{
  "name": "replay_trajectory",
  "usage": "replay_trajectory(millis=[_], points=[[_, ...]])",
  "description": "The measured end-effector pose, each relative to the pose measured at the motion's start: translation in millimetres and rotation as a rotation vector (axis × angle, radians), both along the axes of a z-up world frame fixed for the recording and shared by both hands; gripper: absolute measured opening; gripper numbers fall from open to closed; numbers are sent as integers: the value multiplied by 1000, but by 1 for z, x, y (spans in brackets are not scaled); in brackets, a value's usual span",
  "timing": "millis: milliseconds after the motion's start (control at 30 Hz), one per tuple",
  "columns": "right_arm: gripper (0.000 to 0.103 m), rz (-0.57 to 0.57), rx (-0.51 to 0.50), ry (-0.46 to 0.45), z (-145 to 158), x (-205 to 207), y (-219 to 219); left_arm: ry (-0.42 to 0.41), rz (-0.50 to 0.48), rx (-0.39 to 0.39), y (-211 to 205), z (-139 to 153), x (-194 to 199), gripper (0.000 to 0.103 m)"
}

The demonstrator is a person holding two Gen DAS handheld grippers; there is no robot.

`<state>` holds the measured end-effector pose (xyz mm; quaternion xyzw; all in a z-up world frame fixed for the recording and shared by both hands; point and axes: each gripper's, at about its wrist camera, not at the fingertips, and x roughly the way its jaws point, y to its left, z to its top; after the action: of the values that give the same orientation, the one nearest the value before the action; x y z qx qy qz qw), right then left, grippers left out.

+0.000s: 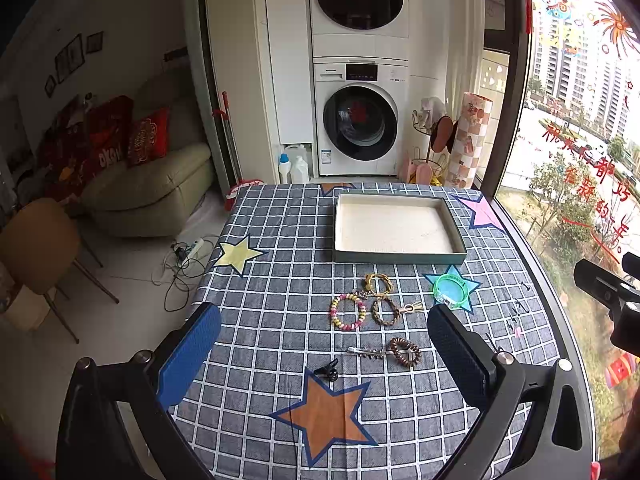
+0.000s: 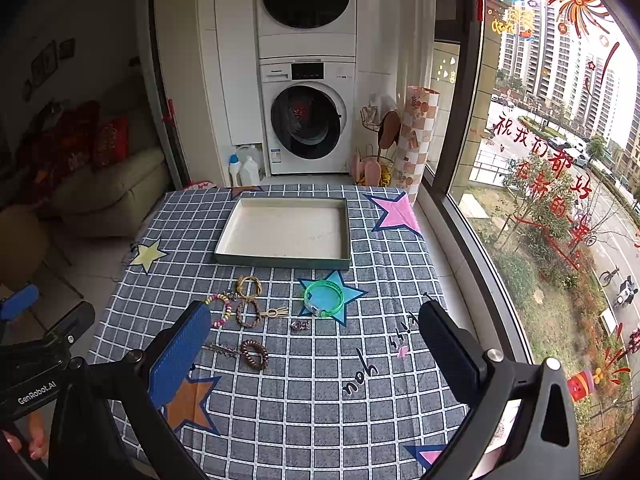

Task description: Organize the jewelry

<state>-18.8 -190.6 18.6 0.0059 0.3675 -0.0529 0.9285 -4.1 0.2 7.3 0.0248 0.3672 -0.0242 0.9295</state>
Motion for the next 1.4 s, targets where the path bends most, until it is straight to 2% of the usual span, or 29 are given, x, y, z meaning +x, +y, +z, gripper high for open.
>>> replay_trajectory(millis=[1400], points=[[103,-7,7,-3,2,1,0,-4,-1,1,-1,3,2,103]])
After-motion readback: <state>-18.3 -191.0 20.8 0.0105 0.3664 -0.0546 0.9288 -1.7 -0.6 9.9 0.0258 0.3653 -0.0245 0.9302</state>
